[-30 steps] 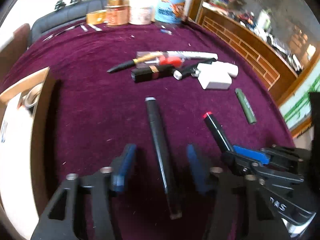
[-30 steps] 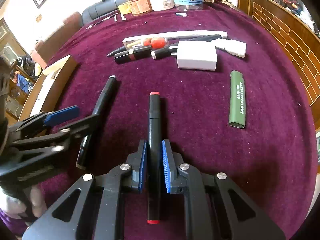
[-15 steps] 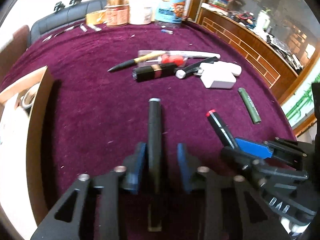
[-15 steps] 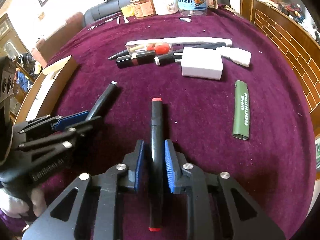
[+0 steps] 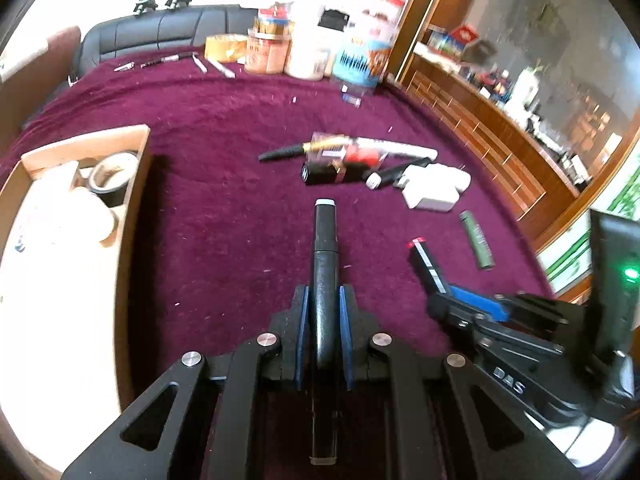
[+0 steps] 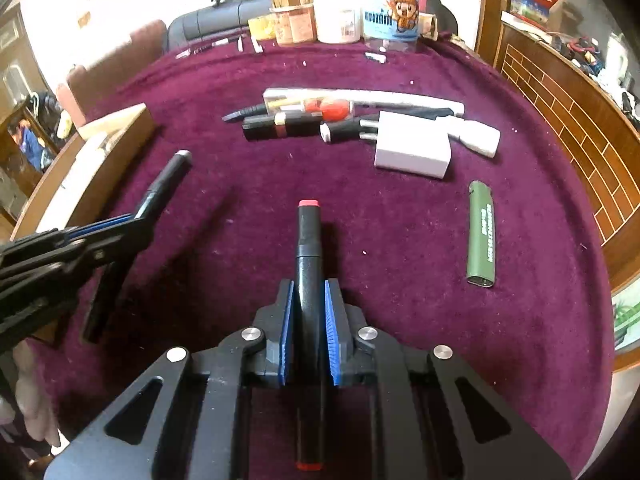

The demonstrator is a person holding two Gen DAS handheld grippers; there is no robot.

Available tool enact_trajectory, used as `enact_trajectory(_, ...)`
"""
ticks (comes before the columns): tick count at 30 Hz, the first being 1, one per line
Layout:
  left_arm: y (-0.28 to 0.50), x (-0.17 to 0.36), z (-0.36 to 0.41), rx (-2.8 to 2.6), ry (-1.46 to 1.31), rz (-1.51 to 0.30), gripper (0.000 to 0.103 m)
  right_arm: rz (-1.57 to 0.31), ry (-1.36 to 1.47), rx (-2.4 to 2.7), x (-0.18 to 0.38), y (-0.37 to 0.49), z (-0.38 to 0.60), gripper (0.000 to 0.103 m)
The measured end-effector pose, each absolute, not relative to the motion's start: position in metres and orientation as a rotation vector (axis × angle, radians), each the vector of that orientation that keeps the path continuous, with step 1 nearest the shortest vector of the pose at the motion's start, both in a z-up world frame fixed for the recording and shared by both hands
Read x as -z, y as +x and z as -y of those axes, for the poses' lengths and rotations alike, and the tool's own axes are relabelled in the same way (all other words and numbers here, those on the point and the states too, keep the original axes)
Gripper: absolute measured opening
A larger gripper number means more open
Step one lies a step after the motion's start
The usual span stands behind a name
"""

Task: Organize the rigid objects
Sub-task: 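Carry both black markers toward the cardboard box with both tools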

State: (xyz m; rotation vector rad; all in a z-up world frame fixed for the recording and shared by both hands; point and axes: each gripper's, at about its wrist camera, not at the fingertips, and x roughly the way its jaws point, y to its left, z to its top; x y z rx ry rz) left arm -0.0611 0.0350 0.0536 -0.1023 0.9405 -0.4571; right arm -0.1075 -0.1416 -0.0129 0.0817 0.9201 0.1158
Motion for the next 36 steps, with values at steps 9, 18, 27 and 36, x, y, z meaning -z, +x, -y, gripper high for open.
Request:
enact_trajectory(9,-0.086,-0.079,-0.095,0.468,-0.243,-0.883,0.012,-0.881,0.123,-0.223,-0.015,-0.114,0.112,0.012)
enact_trajectory(18,-0.067,-0.085,-0.199,0.220,-0.263,-0.884,0.012,-0.902,0.174,-0.396,-0.037,-0.093,0.055,0.012)
enact_trajectory(27,-0.020,-0.056,-0.261,0.055,-0.270,-0.971,0.012,-0.987,0.195,-0.530,-0.028,-0.047,-0.028,0.013)
enact_trajectory(36,0.023,-0.017,-0.278,0.025,-0.288,-1.121,0.012,-1.096,0.143,-0.582,-0.007,-0.013,-0.091,0.013)
